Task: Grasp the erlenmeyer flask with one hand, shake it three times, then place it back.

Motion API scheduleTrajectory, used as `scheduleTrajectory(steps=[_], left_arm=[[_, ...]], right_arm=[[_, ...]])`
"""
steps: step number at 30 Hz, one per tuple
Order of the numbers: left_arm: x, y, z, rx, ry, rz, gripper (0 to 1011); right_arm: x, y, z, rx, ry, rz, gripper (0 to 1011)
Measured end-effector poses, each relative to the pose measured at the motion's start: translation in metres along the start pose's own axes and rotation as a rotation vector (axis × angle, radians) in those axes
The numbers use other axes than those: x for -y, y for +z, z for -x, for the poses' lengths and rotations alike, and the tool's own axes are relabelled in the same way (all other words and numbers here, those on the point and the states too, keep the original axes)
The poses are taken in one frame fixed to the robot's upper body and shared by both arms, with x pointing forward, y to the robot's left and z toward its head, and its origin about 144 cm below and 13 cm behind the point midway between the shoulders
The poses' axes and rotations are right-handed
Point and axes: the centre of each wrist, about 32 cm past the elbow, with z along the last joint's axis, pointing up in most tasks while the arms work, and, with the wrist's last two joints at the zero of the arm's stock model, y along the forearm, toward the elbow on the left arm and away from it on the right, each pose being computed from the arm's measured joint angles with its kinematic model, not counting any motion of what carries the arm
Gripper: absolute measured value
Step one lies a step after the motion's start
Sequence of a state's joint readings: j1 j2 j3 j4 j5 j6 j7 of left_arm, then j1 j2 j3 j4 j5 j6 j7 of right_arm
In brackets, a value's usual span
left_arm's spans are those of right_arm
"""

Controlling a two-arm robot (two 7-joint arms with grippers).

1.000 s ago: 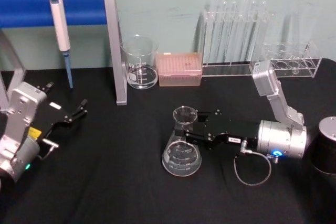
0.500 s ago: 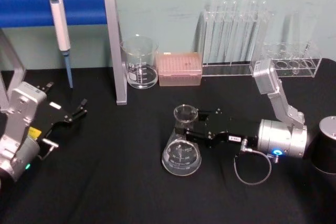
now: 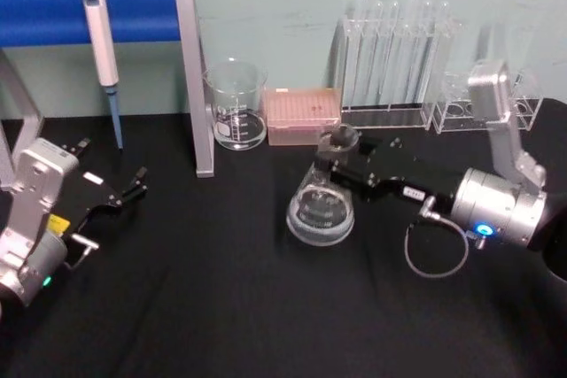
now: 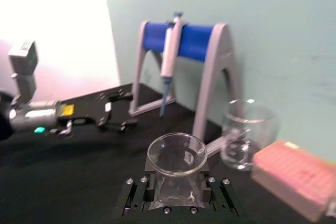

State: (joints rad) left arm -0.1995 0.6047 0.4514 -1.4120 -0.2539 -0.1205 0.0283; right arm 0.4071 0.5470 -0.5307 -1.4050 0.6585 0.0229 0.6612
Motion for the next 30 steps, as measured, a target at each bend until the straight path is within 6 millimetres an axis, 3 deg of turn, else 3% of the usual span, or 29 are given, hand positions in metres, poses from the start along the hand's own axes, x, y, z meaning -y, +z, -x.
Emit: scheduleTrajectory(steps=[13, 20, 30], left_arm=[[0.0, 0.0, 0.0, 0.0, 0.0, 0.0, 1001], [0.0, 0.0, 0.0, 0.0, 0.0, 0.0, 1001], [0.0, 0.0, 0.0, 0.0, 0.0, 0.0, 1001]], right_arm=[[0.02, 0.031, 0.017, 0.082, -0.273, -0.1, 468], [0.029, 0.035, 0.031, 0.108, -0.483, -0.121, 466], [0.031, 0.034, 0.035, 0.107, -0.569, -0.122, 466]])
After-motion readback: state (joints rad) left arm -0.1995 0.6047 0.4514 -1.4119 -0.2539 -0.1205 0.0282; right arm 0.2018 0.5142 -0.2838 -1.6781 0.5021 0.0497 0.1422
